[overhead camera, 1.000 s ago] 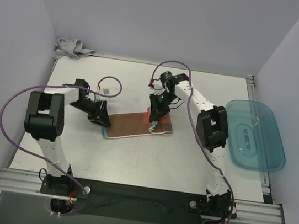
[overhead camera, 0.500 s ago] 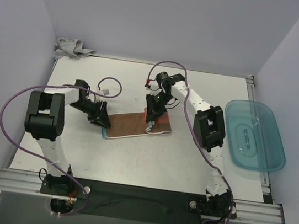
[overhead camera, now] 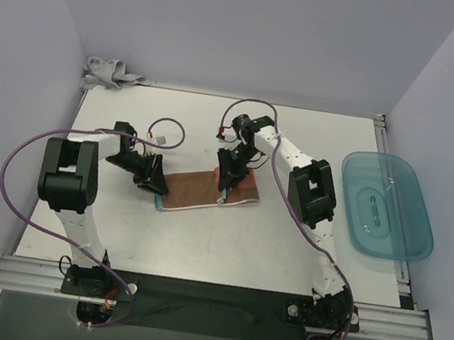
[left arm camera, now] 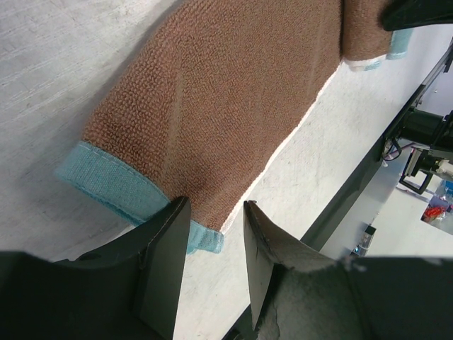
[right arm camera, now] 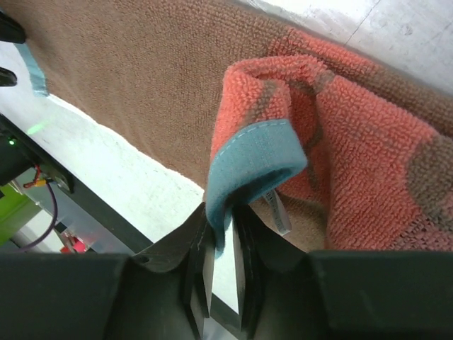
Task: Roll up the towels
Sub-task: Fold the towel
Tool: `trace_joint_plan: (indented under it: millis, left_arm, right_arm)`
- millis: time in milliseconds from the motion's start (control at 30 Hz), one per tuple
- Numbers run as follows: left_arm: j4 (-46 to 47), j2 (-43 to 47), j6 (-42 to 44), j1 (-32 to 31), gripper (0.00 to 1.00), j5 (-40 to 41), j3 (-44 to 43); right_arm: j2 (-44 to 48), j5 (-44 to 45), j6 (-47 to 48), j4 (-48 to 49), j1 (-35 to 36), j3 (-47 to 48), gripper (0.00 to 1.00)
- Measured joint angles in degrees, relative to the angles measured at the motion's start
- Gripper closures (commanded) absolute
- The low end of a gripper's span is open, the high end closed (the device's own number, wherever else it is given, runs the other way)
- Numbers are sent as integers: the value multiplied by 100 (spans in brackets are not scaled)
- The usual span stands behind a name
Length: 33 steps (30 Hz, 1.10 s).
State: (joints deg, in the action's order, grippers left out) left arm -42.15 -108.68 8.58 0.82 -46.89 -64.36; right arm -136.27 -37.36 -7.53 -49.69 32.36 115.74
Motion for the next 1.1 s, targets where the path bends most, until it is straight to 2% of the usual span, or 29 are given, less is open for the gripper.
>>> trace_joint_plan:
  millis: [33, 233, 433, 533, 667, 767, 967, 1100]
  left_arm:
    - [0, 0, 0, 0, 53, 0, 0]
    - [0, 2, 7, 2, 51, -13, 4]
    - [-28, 162, 120, 44, 52, -105, 72]
    - [-31, 476, 219, 50, 54, -107, 105]
    - [7, 979, 282, 0, 60, -79, 114]
    - [66, 1073, 289, -192, 66, 46, 114]
    - [212, 715, 229, -654, 73, 343, 125]
    - [271, 262, 199, -654, 75, 627, 122]
  right_arm:
    - [-26, 0, -4, -2, 0, 0, 80]
    - [-22, -83, 20, 9, -2, 15, 52]
    - [518, -415, 203, 2, -157, -131, 50]
    - [981, -597, 343, 9, -431, -138, 54]
    - [1241, -688, 501, 26, -955, -94, 72]
    - [970, -632, 612, 57, -1285, -55, 83]
    - [-66, -481, 765, 118, -1244, -15, 87]
    - [-299, -474, 793, 162, -1187, -234, 89]
